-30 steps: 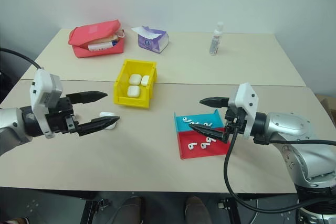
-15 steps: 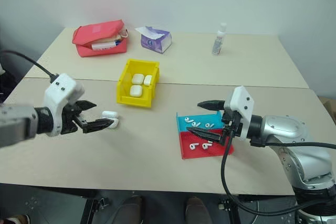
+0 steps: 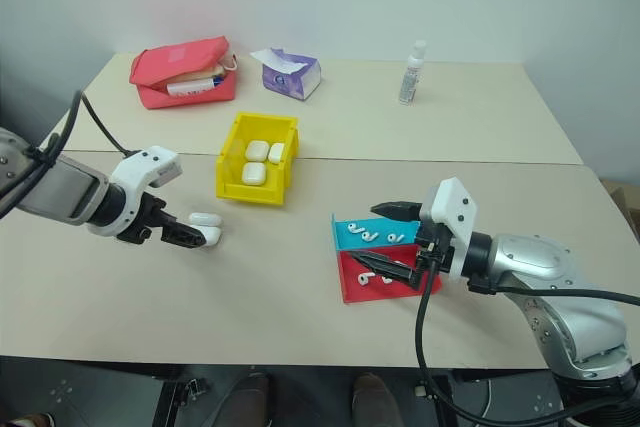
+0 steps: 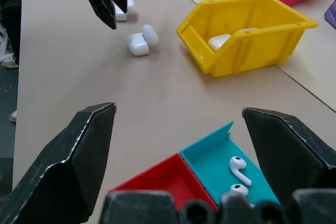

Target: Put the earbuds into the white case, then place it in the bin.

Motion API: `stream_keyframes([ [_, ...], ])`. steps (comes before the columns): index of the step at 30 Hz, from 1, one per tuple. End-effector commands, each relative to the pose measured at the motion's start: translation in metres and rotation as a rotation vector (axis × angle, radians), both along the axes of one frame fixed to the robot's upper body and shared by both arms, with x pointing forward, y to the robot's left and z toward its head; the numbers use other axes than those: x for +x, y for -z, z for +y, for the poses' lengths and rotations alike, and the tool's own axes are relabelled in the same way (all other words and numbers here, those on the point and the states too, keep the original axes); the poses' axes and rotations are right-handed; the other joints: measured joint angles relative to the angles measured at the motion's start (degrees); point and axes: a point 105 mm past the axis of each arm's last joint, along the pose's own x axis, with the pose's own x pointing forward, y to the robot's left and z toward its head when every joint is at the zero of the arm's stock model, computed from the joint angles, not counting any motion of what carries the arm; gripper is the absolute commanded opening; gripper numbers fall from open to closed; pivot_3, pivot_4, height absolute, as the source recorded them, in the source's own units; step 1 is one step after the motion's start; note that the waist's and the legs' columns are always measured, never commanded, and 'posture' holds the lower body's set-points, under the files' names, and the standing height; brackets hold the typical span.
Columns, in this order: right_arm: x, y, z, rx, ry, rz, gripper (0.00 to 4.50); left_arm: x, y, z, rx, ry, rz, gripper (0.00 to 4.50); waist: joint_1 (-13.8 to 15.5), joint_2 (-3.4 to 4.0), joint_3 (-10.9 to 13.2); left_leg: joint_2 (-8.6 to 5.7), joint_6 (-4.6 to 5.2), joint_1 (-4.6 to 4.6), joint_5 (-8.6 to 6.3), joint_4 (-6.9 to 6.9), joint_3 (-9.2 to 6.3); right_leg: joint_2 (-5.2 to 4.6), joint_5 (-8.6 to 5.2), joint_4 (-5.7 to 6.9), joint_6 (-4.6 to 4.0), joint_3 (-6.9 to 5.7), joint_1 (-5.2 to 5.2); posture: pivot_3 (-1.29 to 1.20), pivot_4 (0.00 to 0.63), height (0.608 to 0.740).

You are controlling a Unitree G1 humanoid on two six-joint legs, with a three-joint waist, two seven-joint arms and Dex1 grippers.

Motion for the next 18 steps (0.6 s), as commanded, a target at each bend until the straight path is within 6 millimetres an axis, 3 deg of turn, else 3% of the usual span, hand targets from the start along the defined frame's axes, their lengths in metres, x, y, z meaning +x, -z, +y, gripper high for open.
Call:
stream_keyframes([
  [1, -0.003, -0.007, 0.008, 0.024, -0.004, -0.052, 4.49, 0.008, -0.001, 0.007, 0.017, -0.073, 0.027, 4.50, 0.01, 0.00, 0.00, 0.00, 0.00, 0.00, 0.00, 0.00, 0.00, 0.00, 0.00, 0.01, 0.00, 0.00, 0.00, 0.00, 0.150, 0.740],
  [8, -0.008, -0.004, 0.029, 0.083, -0.027, -0.063, 4.49, 0.028, -0.002, 0.002, 0.016, -0.167, 0.058, 4.50, 0.07, 0.00, 0.00, -0.01, -0.01, -0.08, 0.00, 0.02, -0.01, 0.00, 0.00, 0.00, 0.00, -0.01, -0.05, 0.00, 0.150, 0.740],
  [18, -0.005, -0.003, 0.042, 0.130, -0.019, -0.075, 4.49, 0.030, 0.000, -0.002, 0.046, -0.203, 0.104, 4.50, -0.08, 0.00, 0.00, -0.02, -0.07, -0.16, 0.04, 0.01, -0.01, -0.01, -0.01, 0.04, 0.00, -0.01, -0.16, 0.00, 0.150, 0.740],
])
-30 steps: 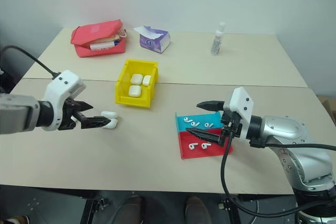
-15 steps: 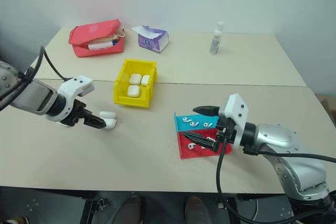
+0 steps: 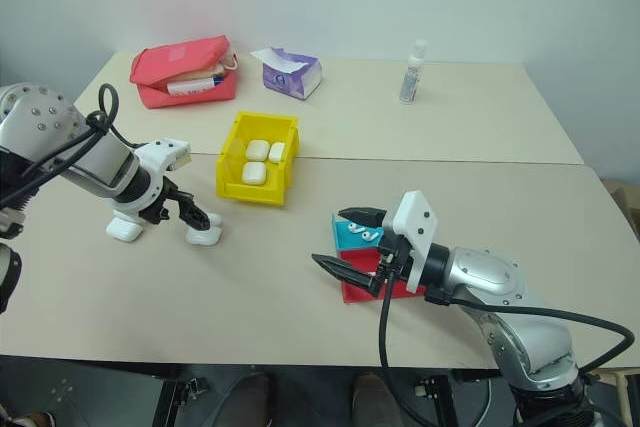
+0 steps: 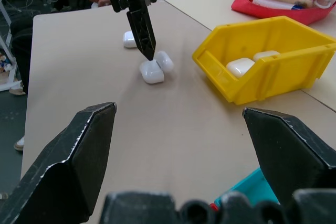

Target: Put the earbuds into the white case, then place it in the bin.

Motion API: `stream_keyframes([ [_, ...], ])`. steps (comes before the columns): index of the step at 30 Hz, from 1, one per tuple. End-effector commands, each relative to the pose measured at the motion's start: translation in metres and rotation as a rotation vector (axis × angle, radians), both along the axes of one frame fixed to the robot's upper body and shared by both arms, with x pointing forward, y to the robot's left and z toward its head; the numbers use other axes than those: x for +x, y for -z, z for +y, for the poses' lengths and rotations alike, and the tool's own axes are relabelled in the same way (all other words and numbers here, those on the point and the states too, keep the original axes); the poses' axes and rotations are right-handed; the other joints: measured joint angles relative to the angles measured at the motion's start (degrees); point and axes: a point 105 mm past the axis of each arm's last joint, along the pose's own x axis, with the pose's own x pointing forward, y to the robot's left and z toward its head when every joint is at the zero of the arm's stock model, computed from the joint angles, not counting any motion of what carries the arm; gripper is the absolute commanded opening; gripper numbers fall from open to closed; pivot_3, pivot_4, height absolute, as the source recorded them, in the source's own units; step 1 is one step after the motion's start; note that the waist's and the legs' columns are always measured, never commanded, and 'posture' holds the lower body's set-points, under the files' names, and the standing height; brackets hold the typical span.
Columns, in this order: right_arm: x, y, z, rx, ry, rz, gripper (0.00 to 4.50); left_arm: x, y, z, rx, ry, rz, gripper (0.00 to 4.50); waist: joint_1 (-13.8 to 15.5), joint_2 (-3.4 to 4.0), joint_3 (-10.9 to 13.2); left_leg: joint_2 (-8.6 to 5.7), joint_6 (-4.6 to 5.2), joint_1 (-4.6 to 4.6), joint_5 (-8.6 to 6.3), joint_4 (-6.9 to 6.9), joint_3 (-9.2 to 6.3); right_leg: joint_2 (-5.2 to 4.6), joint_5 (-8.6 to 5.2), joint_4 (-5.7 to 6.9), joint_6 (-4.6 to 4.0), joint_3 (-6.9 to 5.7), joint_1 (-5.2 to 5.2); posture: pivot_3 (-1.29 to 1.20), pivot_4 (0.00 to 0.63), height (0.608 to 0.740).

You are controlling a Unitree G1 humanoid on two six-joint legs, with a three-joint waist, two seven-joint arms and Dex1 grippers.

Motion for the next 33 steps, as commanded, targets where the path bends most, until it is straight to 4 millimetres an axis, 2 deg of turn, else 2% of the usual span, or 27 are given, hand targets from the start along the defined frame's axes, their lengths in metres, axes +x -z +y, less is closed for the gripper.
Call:
stream_keyframes([
  [1, -0.002, -0.011, 0.005, 0.022, -0.010, -0.066, 4.49, -0.002, -0.005, 0.000, 0.011, 0.000, 0.002, 4.50, 0.04, 0.00, 0.00, 0.00, 0.00, 0.00, 0.00, 0.00, 0.00, 0.00, 0.00, 0.00, 0.00, 0.00, 0.00, 0.00, 0.150, 0.740],
  [7, -0.007, -0.012, 0.009, -0.014, -0.042, -0.092, 4.49, -0.005, 0.001, -0.004, 0.016, -0.009, 0.028, 4.50, 0.10, 0.00, 0.00, 0.00, -0.02, -0.03, 0.01, 0.00, -0.01, 0.00, 0.00, 0.00, 0.00, -0.01, -0.01, 0.00, 0.150, 0.740],
  [13, -0.010, -0.008, 0.002, -0.275, -0.051, -0.170, 4.49, -0.005, 0.009, -0.009, 0.020, -0.007, 0.032, 4.50, 0.15, 0.00, 0.00, -0.03, -0.04, 0.01, 0.03, 0.01, -0.01, -0.02, 0.00, 0.01, 0.00, 0.00, 0.00, 0.00, 0.150, 0.740],
  [23, -0.018, -0.007, 0.004, -0.281, -0.056, -0.161, 4.49, 0.000, 0.023, -0.012, 0.035, -0.073, 0.005, 4.50, 0.16, -0.01, 0.00, -0.04, -0.10, -0.02, 0.06, 0.03, -0.10, -0.03, 0.00, 0.02, -0.01, -0.04, 0.02, 0.00, 0.150, 0.740],
  [33, -0.021, -0.006, 0.005, -0.273, -0.050, -0.155, 4.49, 0.007, 0.026, -0.022, 0.033, -0.125, -0.040, 4.50, 0.49, -0.01, 0.00, -0.07, -0.13, -0.01, 0.07, 0.04, -0.16, -0.05, 0.00, 0.00, -0.01, -0.08, 0.06, 0.00, 0.150, 0.740],
])
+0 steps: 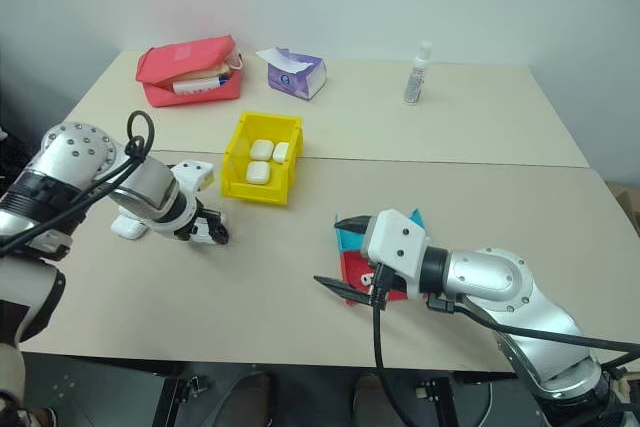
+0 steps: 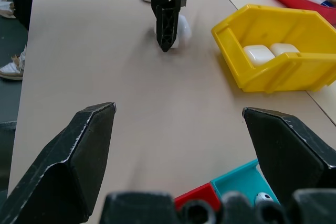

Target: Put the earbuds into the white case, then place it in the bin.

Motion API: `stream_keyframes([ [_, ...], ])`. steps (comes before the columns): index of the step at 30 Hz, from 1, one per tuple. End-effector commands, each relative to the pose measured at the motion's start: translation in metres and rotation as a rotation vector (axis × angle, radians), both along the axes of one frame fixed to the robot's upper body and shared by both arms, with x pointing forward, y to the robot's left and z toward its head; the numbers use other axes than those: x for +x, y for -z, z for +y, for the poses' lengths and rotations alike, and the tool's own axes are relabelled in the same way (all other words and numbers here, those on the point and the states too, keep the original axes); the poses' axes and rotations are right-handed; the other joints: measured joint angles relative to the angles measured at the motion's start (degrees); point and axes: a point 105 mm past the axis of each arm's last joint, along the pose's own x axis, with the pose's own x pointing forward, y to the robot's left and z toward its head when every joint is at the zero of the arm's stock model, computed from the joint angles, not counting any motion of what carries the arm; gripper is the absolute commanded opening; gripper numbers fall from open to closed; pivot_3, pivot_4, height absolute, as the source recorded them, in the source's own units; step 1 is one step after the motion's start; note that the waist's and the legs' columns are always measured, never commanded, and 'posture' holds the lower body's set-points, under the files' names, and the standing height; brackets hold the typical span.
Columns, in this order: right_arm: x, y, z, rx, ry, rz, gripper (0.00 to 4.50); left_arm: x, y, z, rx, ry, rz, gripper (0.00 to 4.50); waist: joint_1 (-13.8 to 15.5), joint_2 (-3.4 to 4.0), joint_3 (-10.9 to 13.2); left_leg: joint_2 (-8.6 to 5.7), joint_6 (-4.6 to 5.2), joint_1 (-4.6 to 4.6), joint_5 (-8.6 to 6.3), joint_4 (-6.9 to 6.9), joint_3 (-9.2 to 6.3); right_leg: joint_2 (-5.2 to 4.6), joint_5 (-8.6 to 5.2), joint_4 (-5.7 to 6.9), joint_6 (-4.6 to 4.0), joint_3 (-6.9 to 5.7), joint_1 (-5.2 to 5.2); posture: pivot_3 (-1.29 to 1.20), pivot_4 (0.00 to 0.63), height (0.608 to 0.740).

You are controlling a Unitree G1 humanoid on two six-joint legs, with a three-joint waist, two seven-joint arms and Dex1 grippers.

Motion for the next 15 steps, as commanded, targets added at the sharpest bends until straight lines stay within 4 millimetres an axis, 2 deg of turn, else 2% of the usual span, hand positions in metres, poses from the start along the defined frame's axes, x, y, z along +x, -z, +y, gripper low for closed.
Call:
stream_keyframes([
  [1, -0.006, -0.008, 0.002, 0.013, -0.011, -0.031, 4.49, 0.004, -0.008, 0.000, -0.018, -0.024, -0.035, 4.50, -0.02, 0.00, 0.00, 0.00, 0.00, 0.00, 0.00, 0.00, 0.00, 0.00, 0.00, 0.00, 0.00, 0.00, 0.00, 0.00, 0.150, 0.740],
  [15, -0.007, -0.005, 0.001, 0.021, -0.006, -0.016, 4.49, 0.006, 0.008, 0.000, -0.005, -0.078, -0.039, 4.50, 0.37, 0.00, 0.00, -0.02, -0.08, 0.17, 0.05, 0.00, -0.03, -0.01, 0.00, 0.02, 0.00, -0.03, 0.16, 0.00, 0.150, 0.740],
])
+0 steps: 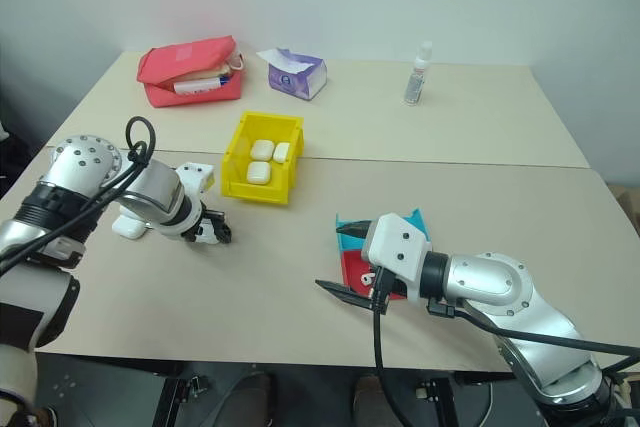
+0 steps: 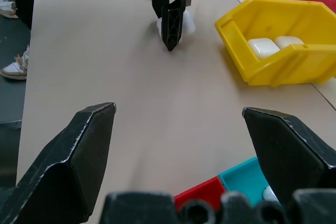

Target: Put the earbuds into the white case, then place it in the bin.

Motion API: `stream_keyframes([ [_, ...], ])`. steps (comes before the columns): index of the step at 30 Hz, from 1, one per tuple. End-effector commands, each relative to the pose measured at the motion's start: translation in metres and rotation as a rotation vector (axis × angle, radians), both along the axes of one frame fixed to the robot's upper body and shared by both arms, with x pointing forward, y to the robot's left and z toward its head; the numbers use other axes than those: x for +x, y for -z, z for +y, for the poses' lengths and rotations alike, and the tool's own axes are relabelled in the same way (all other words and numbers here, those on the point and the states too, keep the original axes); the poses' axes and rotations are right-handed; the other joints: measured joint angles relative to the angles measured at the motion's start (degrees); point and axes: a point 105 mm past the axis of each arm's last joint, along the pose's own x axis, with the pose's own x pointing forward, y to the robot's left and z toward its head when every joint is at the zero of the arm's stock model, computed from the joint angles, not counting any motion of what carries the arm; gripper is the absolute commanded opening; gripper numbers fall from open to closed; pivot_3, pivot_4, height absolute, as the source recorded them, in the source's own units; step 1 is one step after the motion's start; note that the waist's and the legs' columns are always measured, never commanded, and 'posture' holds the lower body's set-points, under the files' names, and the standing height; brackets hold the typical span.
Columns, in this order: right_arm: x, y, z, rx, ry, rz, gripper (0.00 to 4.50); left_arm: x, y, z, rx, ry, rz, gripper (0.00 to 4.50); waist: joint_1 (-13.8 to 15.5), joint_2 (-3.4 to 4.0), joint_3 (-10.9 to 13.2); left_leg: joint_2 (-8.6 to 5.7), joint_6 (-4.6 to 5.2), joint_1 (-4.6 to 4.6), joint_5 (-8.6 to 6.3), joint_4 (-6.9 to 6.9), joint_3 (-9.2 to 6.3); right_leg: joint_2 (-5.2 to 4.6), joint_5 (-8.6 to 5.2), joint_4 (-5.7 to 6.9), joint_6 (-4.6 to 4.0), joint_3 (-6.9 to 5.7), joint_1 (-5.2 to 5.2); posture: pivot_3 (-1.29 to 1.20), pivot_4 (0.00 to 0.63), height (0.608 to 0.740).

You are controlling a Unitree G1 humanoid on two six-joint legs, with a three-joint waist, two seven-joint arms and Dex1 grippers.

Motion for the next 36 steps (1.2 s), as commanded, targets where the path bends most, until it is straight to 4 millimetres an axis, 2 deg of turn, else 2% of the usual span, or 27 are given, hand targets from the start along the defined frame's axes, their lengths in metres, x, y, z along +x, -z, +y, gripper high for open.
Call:
stream_keyframes([
  [1, -0.006, -0.010, 0.002, 0.022, -0.018, -0.039, 4.49, 0.003, -0.002, 0.002, 0.005, -0.014, -0.021, 4.50, 0.19, 0.00, 0.00, 0.00, -0.02, 0.01, 0.01, 0.00, -0.01, 0.00, 0.00, 0.00, 0.00, -0.01, 0.01, 0.00, 0.150, 0.740],
  [6, -0.009, -0.010, 0.002, 0.018, -0.020, -0.037, 4.49, 0.005, -0.004, 0.001, 0.002, 0.002, -0.035, 4.50, 0.49, 0.00, 0.00, -0.01, -0.07, 0.01, 0.04, 0.00, -0.04, 0.00, 0.00, 0.02, -0.01, -0.04, 0.02, 0.00, 0.150, 0.740],
  [9, -0.009, -0.010, 0.001, 0.018, -0.021, -0.034, 4.50, 0.007, -0.007, 0.000, -0.012, 0.013, -0.052, 3.89, 0.54, -0.01, 0.00, -0.01, -0.08, -0.01, 0.04, -0.02, -0.05, 0.00, 0.00, 0.00, -0.01, -0.06, 0.01, 0.00, 0.150, 0.740],
  [13, -0.008, -0.010, 0.001, 0.015, -0.024, -0.033, 4.50, 0.005, -0.008, 0.001, -0.010, 0.042, -0.042, 2.78, 0.48, 0.00, 0.00, -0.01, -0.08, -0.01, 0.05, -0.03, -0.05, 0.00, 0.00, 0.00, -0.01, -0.06, 0.00, 0.00, 0.150, 0.740],
  [20, -0.007, -0.010, -0.002, 0.009, -0.026, -0.031, 4.50, 0.001, -0.016, 0.007, -0.004, 0.096, -0.121, 2.78, 0.40, -0.01, 0.00, -0.01, -0.09, -0.02, 0.05, -0.05, -0.05, 0.00, 0.00, 0.00, -0.01, -0.07, 0.00, 0.00, 0.150, 0.740],
  [25, -0.003, -0.010, -0.006, 0.000, -0.027, -0.036, 4.50, -0.007, -0.049, 0.019, 0.029, 0.151, -0.456, 2.78, -0.39, 0.00, 0.00, 0.00, -0.26, -0.05, 0.14, -0.15, -0.05, -0.01, 0.00, -0.02, -0.01, -0.04, -0.06, 0.00, 0.150, 0.740],
  [28, 0.001, -0.012, -0.009, -0.007, -0.026, -0.045, 4.50, -0.008, -0.075, 0.018, -0.047, 0.220, -0.746, 2.78, -0.26, 0.00, 0.00, 0.00, -0.33, -0.02, 0.18, -0.15, -0.03, -0.03, 0.01, -0.02, -0.01, -0.06, -0.04, 0.00, 0.150, 0.740],
  [31, 0.007, -0.015, -0.014, -0.012, -0.021, -0.055, 4.50, -0.012, -0.095, 0.013, -0.052, 0.345, -1.042, 2.78, -0.05, 0.02, -0.01, 0.00, -0.34, 0.05, 0.18, -0.16, -0.01, -0.03, 0.01, -0.03, -0.03, -0.06, 0.02, 0.00, 0.150, 0.740],
  [33, 0.009, -0.017, -0.018, -0.018, -0.022, -0.061, 4.50, -0.017, -0.102, 0.005, -0.125, 0.430, -1.146, 2.78, 0.37, 0.01, -0.01, 0.00, -0.33, 0.05, 0.18, -0.16, 0.00, -0.03, 0.02, -0.05, -0.05, -0.06, 0.03, 0.00, 0.150, 0.740],
  [36, 0.014, -0.021, -0.019, -0.033, -0.028, -0.076, 4.50, -0.024, -0.113, -0.012, -0.380, 0.575, -1.248, 2.78, 1.16, 0.00, 0.00, 0.00, -0.31, 0.00, 0.17, -0.13, 0.00, -0.04, 0.02, -0.06, -0.05, -0.10, 0.03, 0.00, 0.150, 0.740],
])
